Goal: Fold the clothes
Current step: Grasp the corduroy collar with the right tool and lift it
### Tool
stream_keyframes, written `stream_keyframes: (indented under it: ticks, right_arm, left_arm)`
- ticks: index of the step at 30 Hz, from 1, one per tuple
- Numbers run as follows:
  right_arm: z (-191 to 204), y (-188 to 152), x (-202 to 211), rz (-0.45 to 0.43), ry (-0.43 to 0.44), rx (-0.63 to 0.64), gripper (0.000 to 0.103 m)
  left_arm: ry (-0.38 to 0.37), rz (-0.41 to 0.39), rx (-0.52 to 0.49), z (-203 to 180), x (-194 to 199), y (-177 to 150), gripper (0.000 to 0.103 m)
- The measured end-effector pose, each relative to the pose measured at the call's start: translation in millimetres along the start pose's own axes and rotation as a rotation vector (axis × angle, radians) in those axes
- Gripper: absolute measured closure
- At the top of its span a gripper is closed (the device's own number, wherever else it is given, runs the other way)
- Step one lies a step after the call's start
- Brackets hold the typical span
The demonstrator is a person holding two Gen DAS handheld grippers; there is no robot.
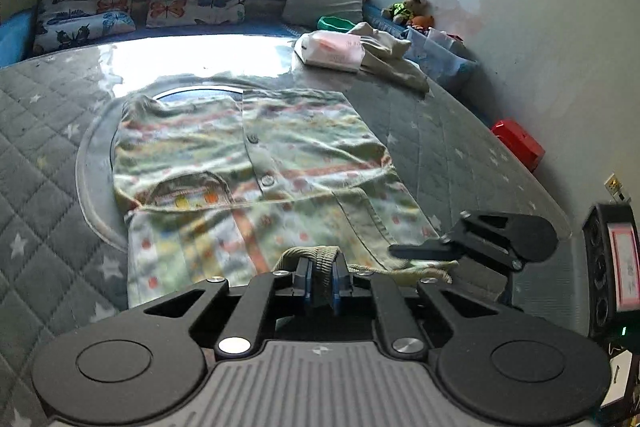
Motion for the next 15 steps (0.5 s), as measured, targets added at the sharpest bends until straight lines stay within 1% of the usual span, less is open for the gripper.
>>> stream_keyframes:
  ticks: [1,2,3,4,5,6,7,8,10,13,15]
  right_arm:
    - [-4,4,-4,0.018,0.027,-0.039,0.064]
    - [-9,7,-6,0.032,0.049,-0.074,0.071]
    - [-17,13,-8,0.048,0.080,-0.130,0.073]
    - [-23,17,-9,0.059,0.106,-0.171,0.075]
    - [-28,21,-10,0.065,0.123,-0.202,0.078]
    - [-36,26,-12,0.078,0.146,-0.250,0.081]
    - [-41,29,-14,0.090,0.164,-0.281,0.082]
    - [-44,31,-15,0.094,0.167,-0.295,0.083]
    - [-49,34,-17,0.102,0.175,-0.324,0.085]
    - [-57,38,-21,0.113,0.187,-0.368,0.086]
    - [-62,42,-24,0.120,0.195,-0.397,0.086]
  left_arm:
    - [-0.003,0.000,-0.006,1,0,0,0.091]
    - [-0.003,-0.002,-0.019,3,4,-2,0.088]
    - [-0.003,-0.005,-0.032,4,7,-4,0.088]
    - [-0.001,-0.012,-0.045,5,12,-6,0.085]
    - [0.001,-0.023,-0.057,7,18,-10,0.075]
    - [0.022,-0.036,-0.072,9,24,-13,0.065]
    - [0.056,-0.050,-0.098,11,29,-16,0.047]
    - [0.089,-0.063,-0.124,13,34,-20,0.041]
    - [0.137,-0.062,-0.157,17,39,-26,0.037]
    - [0.164,-0.051,-0.203,19,38,-34,0.035]
    - [0.196,-0.045,-0.258,18,34,-36,0.035]
Point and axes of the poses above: each gripper's, at about its wrist camera, not at the fingertips, and x roughly against the way its jaws point, z to its left, y to its top, the point moved 9 cm from there along -x, roughly the way its jaws point, and after that the axes turned 13 degrees about -y, right-handed, at the moved point
